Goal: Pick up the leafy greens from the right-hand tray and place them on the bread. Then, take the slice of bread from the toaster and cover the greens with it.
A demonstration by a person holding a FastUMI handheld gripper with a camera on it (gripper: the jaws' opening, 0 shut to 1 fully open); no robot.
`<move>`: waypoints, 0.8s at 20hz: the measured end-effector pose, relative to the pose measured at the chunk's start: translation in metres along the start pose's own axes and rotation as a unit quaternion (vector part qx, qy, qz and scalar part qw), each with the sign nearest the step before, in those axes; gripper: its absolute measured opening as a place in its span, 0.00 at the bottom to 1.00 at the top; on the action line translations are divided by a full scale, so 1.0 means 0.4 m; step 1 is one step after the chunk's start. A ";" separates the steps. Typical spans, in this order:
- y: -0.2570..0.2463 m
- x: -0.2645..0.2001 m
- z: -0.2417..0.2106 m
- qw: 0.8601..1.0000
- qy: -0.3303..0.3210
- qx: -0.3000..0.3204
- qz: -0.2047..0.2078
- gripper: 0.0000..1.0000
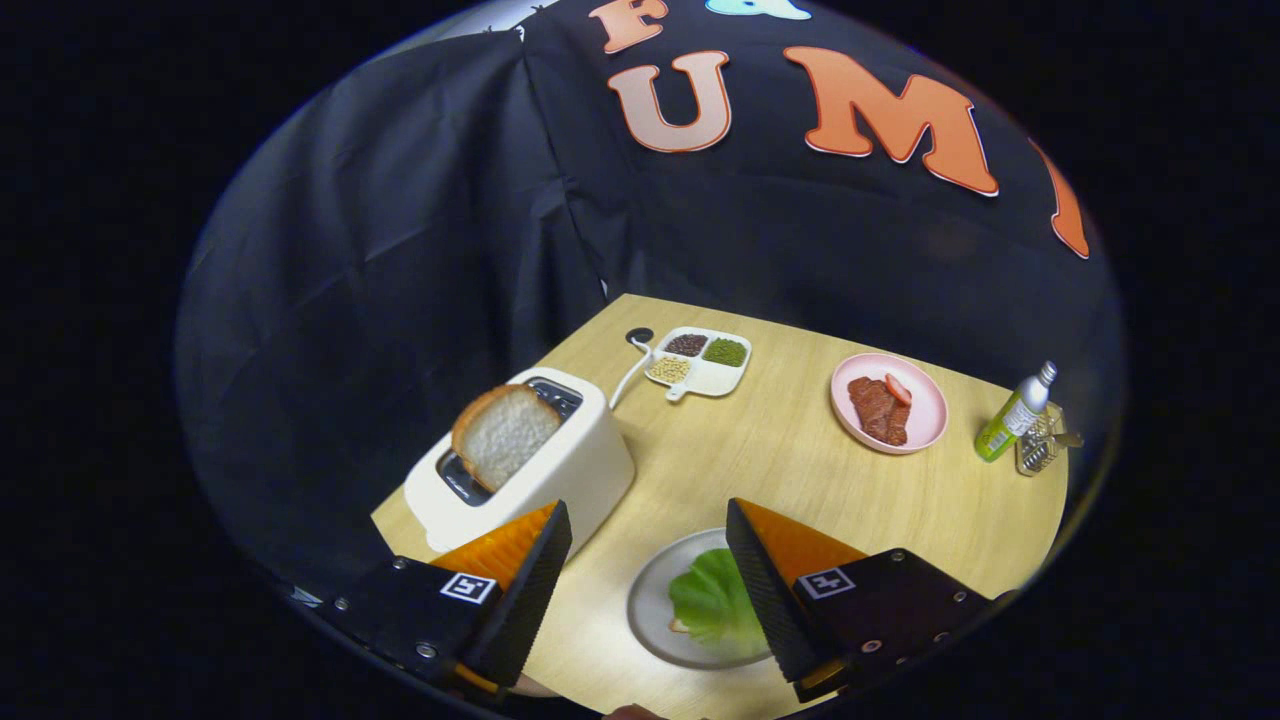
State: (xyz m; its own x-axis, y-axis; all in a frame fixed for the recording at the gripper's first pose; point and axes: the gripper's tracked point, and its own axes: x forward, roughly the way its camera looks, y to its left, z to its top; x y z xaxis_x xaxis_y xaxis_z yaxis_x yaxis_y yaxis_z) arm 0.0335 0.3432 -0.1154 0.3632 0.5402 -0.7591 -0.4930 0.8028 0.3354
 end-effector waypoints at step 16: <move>0.241 0.156 0.082 0.992 0.112 0.055 0.026 0.90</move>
State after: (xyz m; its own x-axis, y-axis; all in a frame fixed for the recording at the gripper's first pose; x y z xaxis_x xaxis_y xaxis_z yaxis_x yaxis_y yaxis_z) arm 0.0346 0.4626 -0.1122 0.1485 0.5224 -0.8397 -0.4132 0.8042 0.4272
